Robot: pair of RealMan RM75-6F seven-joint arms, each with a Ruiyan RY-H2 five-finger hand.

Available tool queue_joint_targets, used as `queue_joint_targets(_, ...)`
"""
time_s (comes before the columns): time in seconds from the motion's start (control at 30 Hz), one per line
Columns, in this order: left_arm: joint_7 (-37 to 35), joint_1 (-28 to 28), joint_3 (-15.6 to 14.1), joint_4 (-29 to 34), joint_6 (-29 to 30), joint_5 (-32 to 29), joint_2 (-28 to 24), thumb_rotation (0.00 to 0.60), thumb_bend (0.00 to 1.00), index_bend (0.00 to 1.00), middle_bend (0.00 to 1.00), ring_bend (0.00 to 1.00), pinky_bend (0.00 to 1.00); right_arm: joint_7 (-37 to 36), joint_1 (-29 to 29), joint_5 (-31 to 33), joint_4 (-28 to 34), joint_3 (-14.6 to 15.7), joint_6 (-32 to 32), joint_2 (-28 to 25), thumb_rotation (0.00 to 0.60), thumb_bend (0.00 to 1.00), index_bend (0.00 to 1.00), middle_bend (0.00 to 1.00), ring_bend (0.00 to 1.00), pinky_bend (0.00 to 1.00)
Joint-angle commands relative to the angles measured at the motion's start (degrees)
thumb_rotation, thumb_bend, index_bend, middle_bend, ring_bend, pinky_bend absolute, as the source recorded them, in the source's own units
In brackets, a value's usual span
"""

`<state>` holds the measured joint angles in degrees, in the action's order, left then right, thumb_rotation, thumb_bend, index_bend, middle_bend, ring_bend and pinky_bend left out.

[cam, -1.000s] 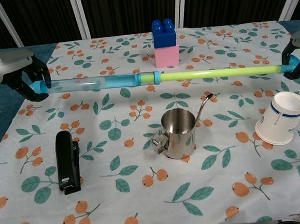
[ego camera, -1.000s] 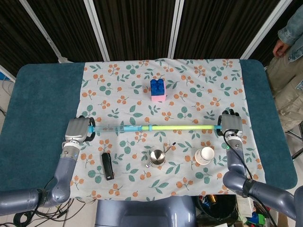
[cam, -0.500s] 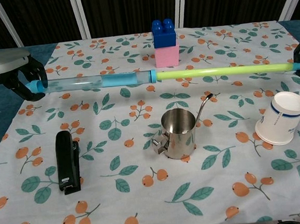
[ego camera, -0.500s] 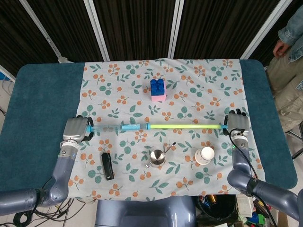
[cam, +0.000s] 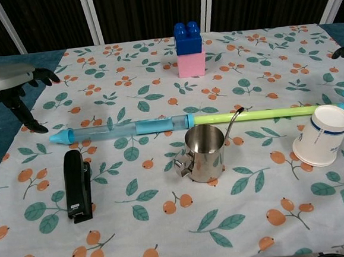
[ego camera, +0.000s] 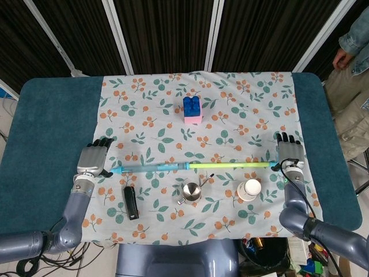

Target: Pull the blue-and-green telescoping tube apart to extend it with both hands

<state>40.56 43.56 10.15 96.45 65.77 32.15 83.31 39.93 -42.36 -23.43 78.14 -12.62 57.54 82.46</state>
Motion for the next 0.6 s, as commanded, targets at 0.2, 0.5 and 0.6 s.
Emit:
queue_joint_targets(0.2, -4.17, -3.66, -1.15, 7.09, 3.0, 5.32, -6.31, 0.6, 0.07, 0.09, 0.09, 0.08, 0.18, -4.98, 3.45, -8.75, 8.03, 0.72, 3.57, -6.44, 0.6, 0.04, 0.0, 0.0, 0.0, 0.14)
queue_joint_targets(0.5, -17.67, -15.01, -8.49, 13.31, 10.09, 24.72, -16.9, 0.6, 0.07, 0.05, 0.07, 0.05, 0.13, -19.04, 15.29, -29.66, 19.35, 6.85, 12.41, -17.88, 0.6, 0.04, 0.0, 0.0, 0.0, 0.14)
queue_joint_targets(0.6, -22.62, -20.05, -13.31, 11.58, 14.1, 34.28, -18.71, 0.6, 0.06, 0.01, 0.04, 0.03, 0.11, -25.26, 20.47, -37.8, 20.68, 9.92, 17.54, -20.19, 0.6, 0.04, 0.0, 0.0, 0.0, 0.14)
